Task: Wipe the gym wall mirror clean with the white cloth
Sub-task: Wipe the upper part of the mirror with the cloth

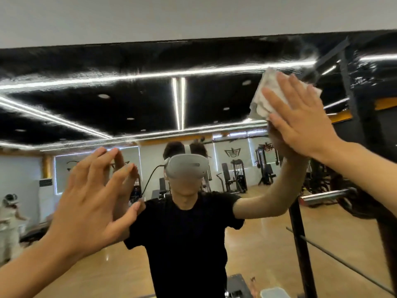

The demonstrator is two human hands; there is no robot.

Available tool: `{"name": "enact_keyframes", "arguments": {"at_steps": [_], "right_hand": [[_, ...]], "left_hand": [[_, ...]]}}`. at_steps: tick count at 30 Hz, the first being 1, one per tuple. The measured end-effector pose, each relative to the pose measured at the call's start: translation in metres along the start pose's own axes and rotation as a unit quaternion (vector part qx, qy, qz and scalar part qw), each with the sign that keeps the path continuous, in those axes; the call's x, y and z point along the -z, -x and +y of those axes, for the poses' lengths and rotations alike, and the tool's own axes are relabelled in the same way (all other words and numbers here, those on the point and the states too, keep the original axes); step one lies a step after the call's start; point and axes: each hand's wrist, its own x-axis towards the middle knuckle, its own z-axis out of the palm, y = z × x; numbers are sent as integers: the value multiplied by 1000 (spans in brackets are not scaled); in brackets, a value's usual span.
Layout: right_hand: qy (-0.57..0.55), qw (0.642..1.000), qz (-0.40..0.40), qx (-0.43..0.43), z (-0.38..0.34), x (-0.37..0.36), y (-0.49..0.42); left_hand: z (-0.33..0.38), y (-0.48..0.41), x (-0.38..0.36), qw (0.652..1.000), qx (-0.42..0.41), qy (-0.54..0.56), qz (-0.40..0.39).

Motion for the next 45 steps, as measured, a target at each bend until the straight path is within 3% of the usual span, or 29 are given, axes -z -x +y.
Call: {"name": "enact_keyframes", "arguments": {"at_steps": [2,8,14,20,24,30,33,35,37,40,43,45], "right_hand": [[0,1000,-3,-13,4,-1,5],[-25,999,22,16,9,-8,6],[-45,995,32,81,62,-12,9],[-30,999,29,-31,150,-1,12],[-46,991,63,-111,109,7,-51],[-36,995,87,42,39,-10,-40],[-9,983,38,180,67,-13,1],[11,974,2,225,110,-5,13],[22,982,-16,189,150,3,8],[1,998,2,63,174,17,-28],[-24,997,29,-64,144,26,-71],[-8,997,40,-67,111,22,-78]], "left_hand": [[30,-15,-2,1000,-15,6,-3],[137,-81,-28,984,-178,9,4],[204,-127,-50,981,-191,-23,-24],[217,-128,-57,987,-154,-53,-11],[218,-128,-56,985,-158,-61,-20],[215,-126,-55,985,-162,-61,-13],[214,-124,-58,985,-161,-60,-3],[216,-125,-60,985,-165,-57,5],[216,-126,-60,985,-165,-57,6],[218,-128,-61,985,-165,-57,7],[217,-128,-61,985,-163,-55,4],[216,-127,-60,985,-162,-53,2]]}}
